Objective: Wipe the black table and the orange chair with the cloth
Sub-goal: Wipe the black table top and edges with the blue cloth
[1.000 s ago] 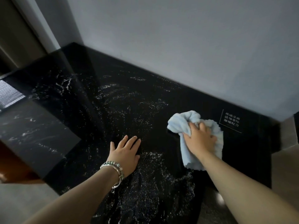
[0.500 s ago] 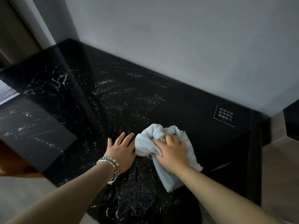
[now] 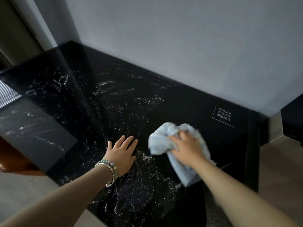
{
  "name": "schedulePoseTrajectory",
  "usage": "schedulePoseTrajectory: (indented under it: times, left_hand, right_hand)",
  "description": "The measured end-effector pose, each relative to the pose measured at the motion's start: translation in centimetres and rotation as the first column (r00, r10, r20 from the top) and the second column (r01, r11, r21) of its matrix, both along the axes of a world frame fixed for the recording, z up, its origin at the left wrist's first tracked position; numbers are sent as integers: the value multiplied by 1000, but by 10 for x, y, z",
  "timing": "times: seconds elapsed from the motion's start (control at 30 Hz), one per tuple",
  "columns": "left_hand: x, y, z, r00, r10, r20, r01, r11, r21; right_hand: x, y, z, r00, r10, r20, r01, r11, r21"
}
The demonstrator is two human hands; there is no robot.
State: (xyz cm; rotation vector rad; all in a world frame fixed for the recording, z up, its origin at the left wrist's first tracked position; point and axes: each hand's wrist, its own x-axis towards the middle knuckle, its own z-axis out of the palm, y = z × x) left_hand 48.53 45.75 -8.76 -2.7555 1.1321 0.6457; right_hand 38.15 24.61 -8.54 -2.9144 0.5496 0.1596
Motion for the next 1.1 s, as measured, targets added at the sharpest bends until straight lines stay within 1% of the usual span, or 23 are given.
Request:
schedulePoseTrajectory:
  times: [0.1,0.13,0.2,0.3,0.33,0.37,0.4,0.47,0.53,0.6,0.63,0.67,0.73,0.77,0.8,0.83,0.87,0.9,0.93,1.0,1.03,1.07,1.1]
  left_hand:
    - [-6,1,0,1000,10,-5,-10,1000,-1]
    - [-9,1,-1,1000,13,-4,-13,1000,-3]
    - [-14,2,-2,1000,19,-1,-19,1000,-14]
    - [-15,2,-1,1000,16,16,-15,1000,-19]
    - [-15,1,-1,1000,14,17,-14,1000,-19]
    - [-15,1,0,1000,15,18,-15,1000,-19]
    - [-15,1,0,1000,19,16,-19,1000,-21]
    - [-17,1,0,1000,29,2,-29,999,-23]
    - [-22,1,0,1000,31,5,-31,999,-19]
    - [-26,0,-2,999,38,14,-38,999,-19]
    - [-27,0,-2,999,44,14,-44,999,-18]
    - [-28,-1,-2,999,48,15,-48,999,-16]
    - [-28,-2,-1,998,53,21,-52,999,-12]
    - [-28,-3,-1,998,54,19,-54,998,-10]
    - [-29,-3,0,998,57,17,-56,998,-10]
    - [-30,-3,1,998,58,14,-58,998,-9]
    - [-31,-3,2,998,58,7,-58,998,-6]
    - [-32,-2,3,998,56,-3,-56,998,-3]
    - [-34,-1,4,999,53,-10,-53,999,-2]
    - [-39,1,4,999,49,-11,-49,999,-2]
    - [-40,1,3,999,49,-12,-50,999,-4]
    - [-41,2,3,999,48,-12,-48,999,-5]
    - [-40,3,2,999,41,-7,-41,999,-2]
  right_hand:
    - [-14,-54,4,950,-312,16,312,950,15]
    - [-22,-56,2,936,-352,24,352,936,16]
    - [-32,-34,-3,950,-311,30,311,950,-17]
    - [-37,18,-4,997,-46,68,44,999,27]
    - [-37,23,-6,998,17,68,-21,998,63]
    - [-35,17,-4,998,37,58,-42,995,91]
    - [-34,1,-6,999,9,36,-12,996,85]
    - [-41,-38,-8,987,-162,10,162,986,27]
    - [-60,-68,-8,924,-374,82,375,927,6]
    - [-73,-58,-12,889,-439,129,447,893,-44]
    - [-75,-40,-12,896,-422,139,432,901,-49]
    - [-73,-18,-15,920,-363,146,371,928,-32]
    - [-66,26,-16,959,-191,211,193,981,12]
    - [-63,42,-20,957,-93,274,99,995,-7]
    - [-60,45,-19,954,-18,299,22,1000,-10]
    - [-56,34,-15,964,-9,267,5,1000,16]
    - [-57,16,-12,977,-73,200,71,997,17]
    - [-61,-5,-13,971,-185,149,185,983,11]
    - [-68,-27,-11,934,-335,123,336,942,16]
    - [-83,-55,-8,784,-602,148,598,798,77]
    - [-87,-53,-6,737,-659,148,659,750,62]
    - [-87,-41,-7,739,-662,128,666,746,7]
    - [-84,-23,-9,780,-616,111,623,782,-40]
